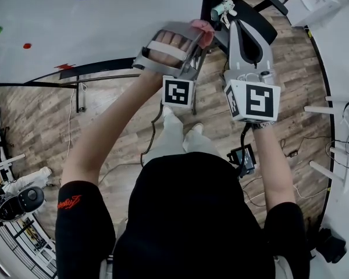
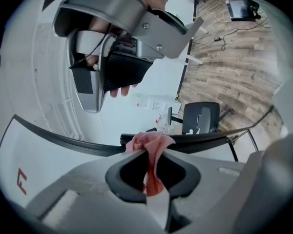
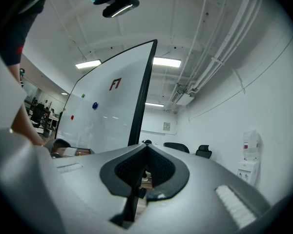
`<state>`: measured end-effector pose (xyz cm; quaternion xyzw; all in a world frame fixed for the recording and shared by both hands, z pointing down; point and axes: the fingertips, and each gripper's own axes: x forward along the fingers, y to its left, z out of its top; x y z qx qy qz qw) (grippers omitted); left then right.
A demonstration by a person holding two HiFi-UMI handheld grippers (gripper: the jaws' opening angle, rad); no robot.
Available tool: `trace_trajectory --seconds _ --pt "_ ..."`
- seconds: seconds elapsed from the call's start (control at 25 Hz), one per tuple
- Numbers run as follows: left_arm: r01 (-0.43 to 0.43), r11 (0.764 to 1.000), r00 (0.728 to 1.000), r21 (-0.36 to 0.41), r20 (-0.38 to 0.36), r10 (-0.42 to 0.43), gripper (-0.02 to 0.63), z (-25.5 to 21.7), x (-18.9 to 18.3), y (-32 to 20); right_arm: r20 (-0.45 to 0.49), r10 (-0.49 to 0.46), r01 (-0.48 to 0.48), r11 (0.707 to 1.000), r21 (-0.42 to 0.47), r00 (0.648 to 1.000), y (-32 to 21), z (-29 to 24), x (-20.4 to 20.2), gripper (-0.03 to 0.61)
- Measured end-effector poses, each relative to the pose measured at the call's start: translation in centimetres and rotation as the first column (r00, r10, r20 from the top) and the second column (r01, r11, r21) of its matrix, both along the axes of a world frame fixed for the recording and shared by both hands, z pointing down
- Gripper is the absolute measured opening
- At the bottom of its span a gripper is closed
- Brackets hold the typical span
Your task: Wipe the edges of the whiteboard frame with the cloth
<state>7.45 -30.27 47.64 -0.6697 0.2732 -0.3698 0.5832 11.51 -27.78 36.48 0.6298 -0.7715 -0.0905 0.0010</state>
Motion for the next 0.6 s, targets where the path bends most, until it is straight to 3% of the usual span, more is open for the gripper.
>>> trace_trajectory --seconds 0.6 --pt "-0.022 0.998 1.000 -0.050 0.004 0.023 0.043 3.0 0.1 -0.2 0.003 0.030 -0.030 0.998 -0.055 1.000 -0.8 2.9 0.5 0.002"
